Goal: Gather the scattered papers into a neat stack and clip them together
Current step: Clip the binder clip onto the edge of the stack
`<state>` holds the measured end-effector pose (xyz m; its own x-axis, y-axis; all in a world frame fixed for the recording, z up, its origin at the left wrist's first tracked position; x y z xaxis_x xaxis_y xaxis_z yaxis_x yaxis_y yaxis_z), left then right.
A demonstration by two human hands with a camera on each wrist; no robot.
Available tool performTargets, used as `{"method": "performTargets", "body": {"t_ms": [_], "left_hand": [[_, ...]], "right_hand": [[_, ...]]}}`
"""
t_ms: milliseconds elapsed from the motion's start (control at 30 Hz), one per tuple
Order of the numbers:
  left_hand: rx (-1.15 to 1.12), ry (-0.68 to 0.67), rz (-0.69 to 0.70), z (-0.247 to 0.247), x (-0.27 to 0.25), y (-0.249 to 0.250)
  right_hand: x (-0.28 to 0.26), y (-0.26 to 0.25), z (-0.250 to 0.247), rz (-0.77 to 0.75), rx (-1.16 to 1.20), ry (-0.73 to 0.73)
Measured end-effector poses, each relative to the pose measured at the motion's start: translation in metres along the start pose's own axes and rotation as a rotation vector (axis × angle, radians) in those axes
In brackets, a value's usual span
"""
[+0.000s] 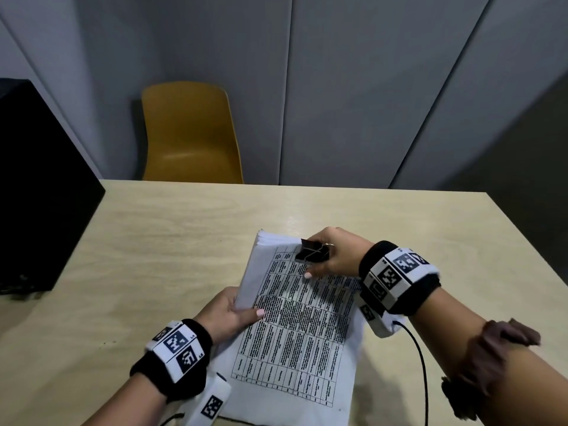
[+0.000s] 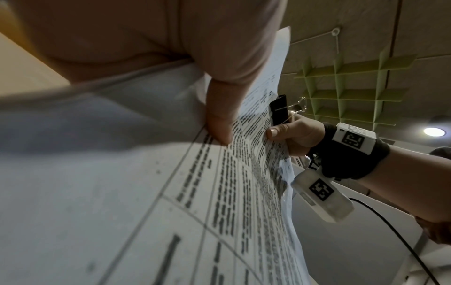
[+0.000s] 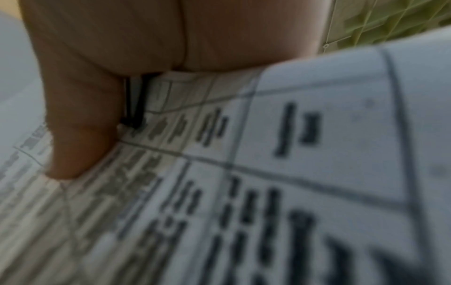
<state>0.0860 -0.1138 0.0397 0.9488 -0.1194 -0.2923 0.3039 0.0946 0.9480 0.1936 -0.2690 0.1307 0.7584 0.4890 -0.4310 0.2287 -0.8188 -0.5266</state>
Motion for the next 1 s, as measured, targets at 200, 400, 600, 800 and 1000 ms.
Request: {"method": "performTargets", "body": {"t_ms": [200, 400, 600, 800, 1000], "left_hand": [[0.009, -0.012, -0.021, -0.004, -0.002, -0.001], [-0.017, 0.043, -0.066, -0.015, -0.002, -0.011], [-0.035, 0.007, -0.063, -0.005, -0.003, -0.003], [0.035, 0.021, -0.073, -0.010, 0.000, -0.010], [0.051, -0.003, -0.033, -0.011, -0.004, -0.003]], "right_hand": [[-0.001, -0.004, 0.002, -0.085, 0.105, -0.025], [-0.006, -0.001, -0.006, -0.083, 0.305, -0.122], [-0.006, -0.012, 0.008, -0.116, 0.104, 0.054], [0.007, -0.007, 0.010, -0.097, 0.036, 0.262], [-0.003, -0.003, 0.000, -0.207, 0.235, 0.415]]}}
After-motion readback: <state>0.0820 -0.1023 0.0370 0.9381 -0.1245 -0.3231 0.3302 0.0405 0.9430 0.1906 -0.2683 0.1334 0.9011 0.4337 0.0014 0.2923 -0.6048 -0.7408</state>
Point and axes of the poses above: each hand's wrist, its own x-axis towards the middle knuckle, its own z-axis out of the palm, y = z × x, the point moved 6 cm from there along x, towards the middle knuckle, and after that the axes turned 8 degrees about z, right-handed, at the moved point
